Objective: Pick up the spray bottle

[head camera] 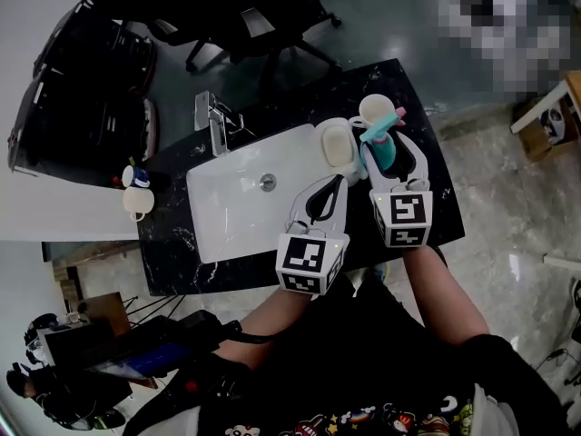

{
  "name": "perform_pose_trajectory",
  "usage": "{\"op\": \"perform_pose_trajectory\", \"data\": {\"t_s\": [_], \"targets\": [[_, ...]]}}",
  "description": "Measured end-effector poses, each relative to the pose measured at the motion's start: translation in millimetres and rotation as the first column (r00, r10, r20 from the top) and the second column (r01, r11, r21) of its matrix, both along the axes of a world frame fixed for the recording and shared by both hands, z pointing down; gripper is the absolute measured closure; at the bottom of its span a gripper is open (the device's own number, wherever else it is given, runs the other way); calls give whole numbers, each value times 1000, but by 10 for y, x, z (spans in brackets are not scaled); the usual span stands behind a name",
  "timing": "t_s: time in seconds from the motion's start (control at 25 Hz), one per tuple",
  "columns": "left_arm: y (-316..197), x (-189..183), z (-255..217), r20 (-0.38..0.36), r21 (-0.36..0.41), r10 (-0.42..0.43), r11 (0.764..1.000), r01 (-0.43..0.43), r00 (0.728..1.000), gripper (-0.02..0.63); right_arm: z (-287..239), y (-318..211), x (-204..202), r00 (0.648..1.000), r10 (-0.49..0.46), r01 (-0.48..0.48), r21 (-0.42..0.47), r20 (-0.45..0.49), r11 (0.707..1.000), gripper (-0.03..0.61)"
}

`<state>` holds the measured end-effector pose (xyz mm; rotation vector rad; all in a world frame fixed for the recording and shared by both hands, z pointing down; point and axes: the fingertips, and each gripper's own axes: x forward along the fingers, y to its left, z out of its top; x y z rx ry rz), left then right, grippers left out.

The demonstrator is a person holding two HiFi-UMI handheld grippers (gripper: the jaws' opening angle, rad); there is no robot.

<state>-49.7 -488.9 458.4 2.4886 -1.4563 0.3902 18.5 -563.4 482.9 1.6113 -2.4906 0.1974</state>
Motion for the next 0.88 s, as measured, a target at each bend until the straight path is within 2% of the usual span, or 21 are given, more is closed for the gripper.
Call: {"op": "perform_pose_trajectory", "data": {"t_s": [0.12, 0.16, 0.24, 0.44, 0.88], "targets": [[-75, -23, 59, -3, -17, 12, 1000, -12, 1000, 612, 17, -98, -57, 1000, 5, -5, 3, -18, 1000, 341], [-95, -30, 78, -5, -23, 14, 1000, -15, 1000, 612, 4, -115, -73, 1000, 8, -7, 9, -25, 1000, 373], [-131, -38, 103, -9, -31, 19, 999, -20, 1000, 612, -30, -129, -81, 999, 16, -16, 20, -39, 1000, 395], [-187, -12, 102, -19, -35, 36, 999, -37, 999, 612, -96, -91, -33, 999, 31, -30, 29, -42, 999, 410], [-179, 67, -133, -45, 28, 46, 999, -45, 998, 612, -620, 288, 165, 998, 54, -51, 98, -27, 994, 417]]}}
